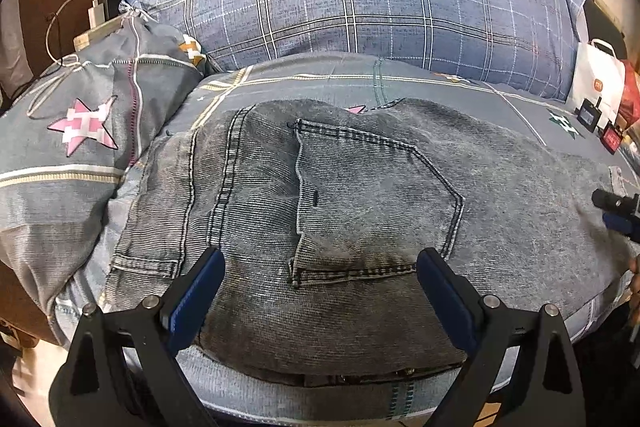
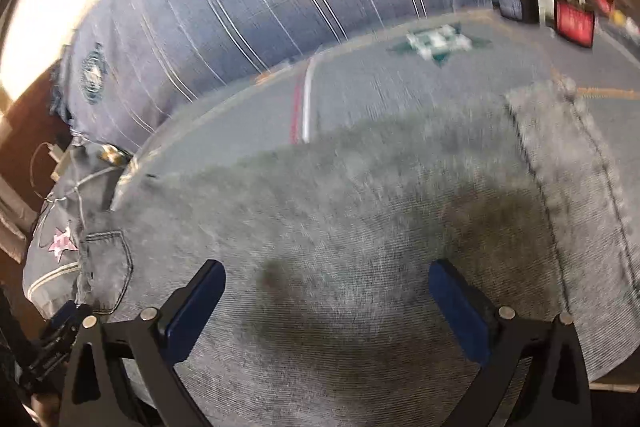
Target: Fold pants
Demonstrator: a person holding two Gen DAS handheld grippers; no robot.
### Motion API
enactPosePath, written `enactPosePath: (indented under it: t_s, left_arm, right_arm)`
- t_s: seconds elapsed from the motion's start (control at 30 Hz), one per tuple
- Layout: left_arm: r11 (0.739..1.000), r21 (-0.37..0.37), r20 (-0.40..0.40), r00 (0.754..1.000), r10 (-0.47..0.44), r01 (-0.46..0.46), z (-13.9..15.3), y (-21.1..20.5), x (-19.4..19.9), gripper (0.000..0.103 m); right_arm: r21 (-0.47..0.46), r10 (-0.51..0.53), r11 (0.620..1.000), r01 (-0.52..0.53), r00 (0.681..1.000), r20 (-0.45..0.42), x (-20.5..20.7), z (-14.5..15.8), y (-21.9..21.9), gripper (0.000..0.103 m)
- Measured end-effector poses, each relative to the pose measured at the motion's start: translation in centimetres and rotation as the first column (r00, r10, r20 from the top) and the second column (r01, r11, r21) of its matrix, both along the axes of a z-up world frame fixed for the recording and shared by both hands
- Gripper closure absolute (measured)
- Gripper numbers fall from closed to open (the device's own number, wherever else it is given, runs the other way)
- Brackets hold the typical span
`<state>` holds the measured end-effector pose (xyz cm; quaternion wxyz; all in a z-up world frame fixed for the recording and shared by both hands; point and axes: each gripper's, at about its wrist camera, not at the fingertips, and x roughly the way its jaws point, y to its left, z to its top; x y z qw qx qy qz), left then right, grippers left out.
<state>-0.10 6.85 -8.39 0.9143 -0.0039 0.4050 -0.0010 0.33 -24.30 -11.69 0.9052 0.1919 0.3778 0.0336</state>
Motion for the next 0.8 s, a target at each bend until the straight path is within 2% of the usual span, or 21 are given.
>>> enactPosePath:
  t_s: [0.1,0.17,0.23,0.4,0.47,0.5,0.67,0.8]
  left_arm:
    - [1.000,0.009,-0.002,1.000,0.020,-0.020,0.4,-0.4,-0.2,0.007]
    - [1.000,0.011,-0.004,1.000,0.023,-0.023,0.8,-0.8,-0.3,0.007]
    - [1.000,0.007,-0.003,1.000,0.017,-0.017,1.1,-1.2,-0.4,0.007]
    - [1.000,0.011,0.010,1.000,0.005,-0.005,1.6,-2.4,-0.5,0.007]
    - [1.000,0.017,0.002,1.000,-0.008,0.008,1.9,-3.1,-0.2,0.007]
    - [1.000,0.018,0.006,1.000,-0.017,0.017,2.1,-3.4,-0.1,0.007]
    - [0.996,0.008,0.048,0.995,-0.089,0.089,3.5,-6.1,0.1,0.007]
    - [0.987,-0.031,0.058,0.986,-0.157,0.159,3.7,-8.8,0.6,0.007]
  right_arm:
    - [0.040,0.008,0.999,-0.009,0.999,0.045,-0.7,0.8,-0.3,0.001]
    - [0.034,0.009,0.999,-0.012,0.996,0.088,-1.2,1.1,-0.7,0.001]
    - [0.018,0.017,1.000,-0.018,0.999,0.037,-0.8,0.0,-1.0,0.001]
    - [0.073,0.023,0.997,-0.031,0.993,0.117,-1.7,1.0,-1.6,0.001]
    - [0.057,0.016,0.998,-0.020,0.998,0.066,-1.1,0.2,-1.6,0.001]
    - [0.066,0.014,0.998,-0.017,0.999,0.045,-0.8,-0.1,-1.7,0.001]
    - [0.108,-0.020,0.994,0.007,0.992,0.127,-3.1,2.5,-3.2,0.001]
    - [0.190,-0.075,0.980,0.054,0.992,0.101,-6.5,3.1,-6.3,0.001]
